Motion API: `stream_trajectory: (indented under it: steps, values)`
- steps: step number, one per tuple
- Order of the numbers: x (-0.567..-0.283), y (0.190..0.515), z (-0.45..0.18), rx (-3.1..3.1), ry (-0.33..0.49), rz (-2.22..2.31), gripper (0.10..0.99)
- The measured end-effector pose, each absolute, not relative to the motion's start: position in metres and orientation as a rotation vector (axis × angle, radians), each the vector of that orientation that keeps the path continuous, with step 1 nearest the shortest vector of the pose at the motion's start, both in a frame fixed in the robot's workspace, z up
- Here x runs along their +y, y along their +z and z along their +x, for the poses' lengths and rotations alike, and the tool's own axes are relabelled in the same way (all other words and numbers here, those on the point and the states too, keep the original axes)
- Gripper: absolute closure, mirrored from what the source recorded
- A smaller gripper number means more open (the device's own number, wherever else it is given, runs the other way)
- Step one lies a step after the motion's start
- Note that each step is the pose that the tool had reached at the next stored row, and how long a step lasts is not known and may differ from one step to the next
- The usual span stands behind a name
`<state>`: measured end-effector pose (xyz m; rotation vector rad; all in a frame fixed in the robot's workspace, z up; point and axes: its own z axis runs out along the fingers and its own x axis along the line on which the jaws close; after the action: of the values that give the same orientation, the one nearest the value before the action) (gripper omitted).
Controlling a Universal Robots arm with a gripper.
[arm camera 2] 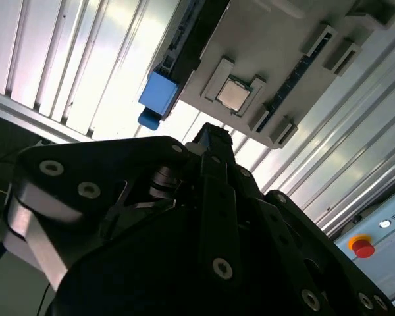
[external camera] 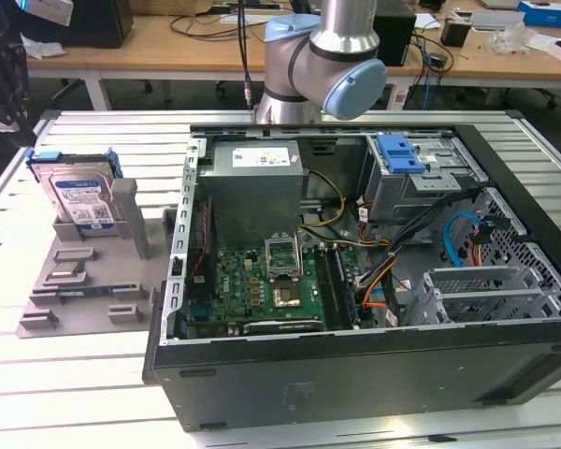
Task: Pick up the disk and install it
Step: 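Pick up the disk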
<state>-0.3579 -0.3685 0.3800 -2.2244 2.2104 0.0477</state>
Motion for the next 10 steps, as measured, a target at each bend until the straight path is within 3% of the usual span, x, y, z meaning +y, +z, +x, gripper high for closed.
stream_trajectory:
  steps: [2, 6, 7, 10]
  values:
    - [-0.3685, 0.3801, -0.3579, 2.210, 0.048, -2.225, 0.973]
    - [-0.3685, 0.3801, -0.3579, 2.210, 0.048, -2.225, 0.733]
    - [-0.3685, 0.3801, -0.3579, 2.210, 0.048, -2.225, 0.612]
    - [-0.3684, 0.3801, -0.3579, 2.210, 0.048, -2.225, 0.545]
